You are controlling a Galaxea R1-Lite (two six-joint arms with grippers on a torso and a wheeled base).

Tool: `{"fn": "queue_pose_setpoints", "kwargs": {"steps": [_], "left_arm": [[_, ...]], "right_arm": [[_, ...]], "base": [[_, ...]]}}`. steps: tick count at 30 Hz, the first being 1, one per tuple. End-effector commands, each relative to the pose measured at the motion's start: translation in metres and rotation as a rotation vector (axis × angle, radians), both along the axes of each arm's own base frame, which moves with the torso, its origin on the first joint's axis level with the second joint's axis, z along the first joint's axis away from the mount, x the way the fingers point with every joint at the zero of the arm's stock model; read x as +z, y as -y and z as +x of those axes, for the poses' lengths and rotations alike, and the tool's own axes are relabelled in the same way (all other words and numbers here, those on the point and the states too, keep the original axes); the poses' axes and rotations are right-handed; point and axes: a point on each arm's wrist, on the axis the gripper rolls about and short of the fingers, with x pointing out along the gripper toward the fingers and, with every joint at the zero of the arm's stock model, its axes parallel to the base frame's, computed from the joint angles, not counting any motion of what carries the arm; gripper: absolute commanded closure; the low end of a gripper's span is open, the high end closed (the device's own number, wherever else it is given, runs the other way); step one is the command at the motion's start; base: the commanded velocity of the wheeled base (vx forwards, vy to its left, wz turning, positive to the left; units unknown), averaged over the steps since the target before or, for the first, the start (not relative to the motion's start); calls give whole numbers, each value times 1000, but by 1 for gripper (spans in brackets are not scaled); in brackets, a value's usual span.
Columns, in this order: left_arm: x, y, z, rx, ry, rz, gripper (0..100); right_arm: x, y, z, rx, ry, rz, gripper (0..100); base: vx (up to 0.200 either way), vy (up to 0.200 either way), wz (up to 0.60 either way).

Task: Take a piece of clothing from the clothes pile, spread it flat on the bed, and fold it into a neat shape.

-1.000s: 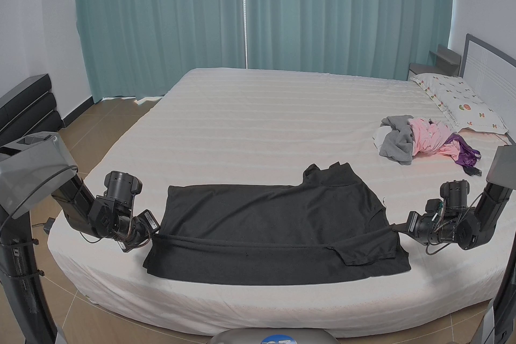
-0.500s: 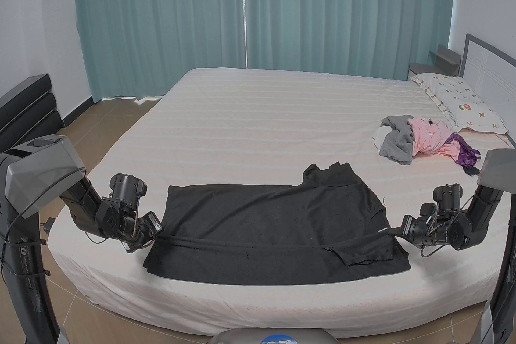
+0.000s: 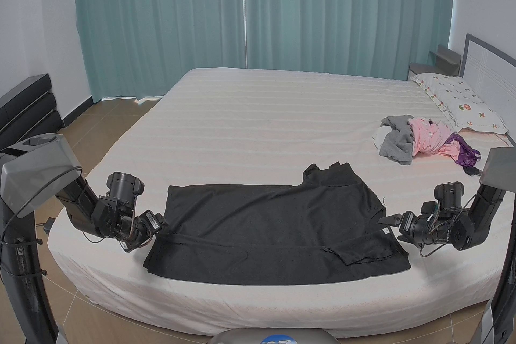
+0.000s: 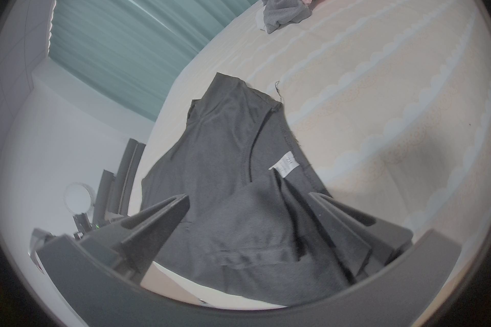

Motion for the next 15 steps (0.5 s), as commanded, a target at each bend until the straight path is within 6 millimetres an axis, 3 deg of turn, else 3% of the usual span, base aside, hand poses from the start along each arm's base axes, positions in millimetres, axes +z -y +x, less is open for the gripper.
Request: {"fn": "queue_pose_setpoints", "kwargs": {"steps": [1, 4, 8, 15], "left_arm": [[27, -11, -3, 26, 72, -15, 0], [36, -17, 2, 28, 106, -34, 0], [51, -27, 24, 20, 185, -67, 0], [40, -26, 71, -58, 245, -92, 0]], "right_arm": [[25, -8, -6, -11, 42, 42, 0], [27, -13, -12, -4, 36, 51, 0], [27, -15, -17, -21, 29, 75, 0], [23, -14, -19, -67, 20, 130, 0]], "base": [[0, 0, 0], [0, 0, 0], [0, 0, 0], [0, 0, 0]]}}
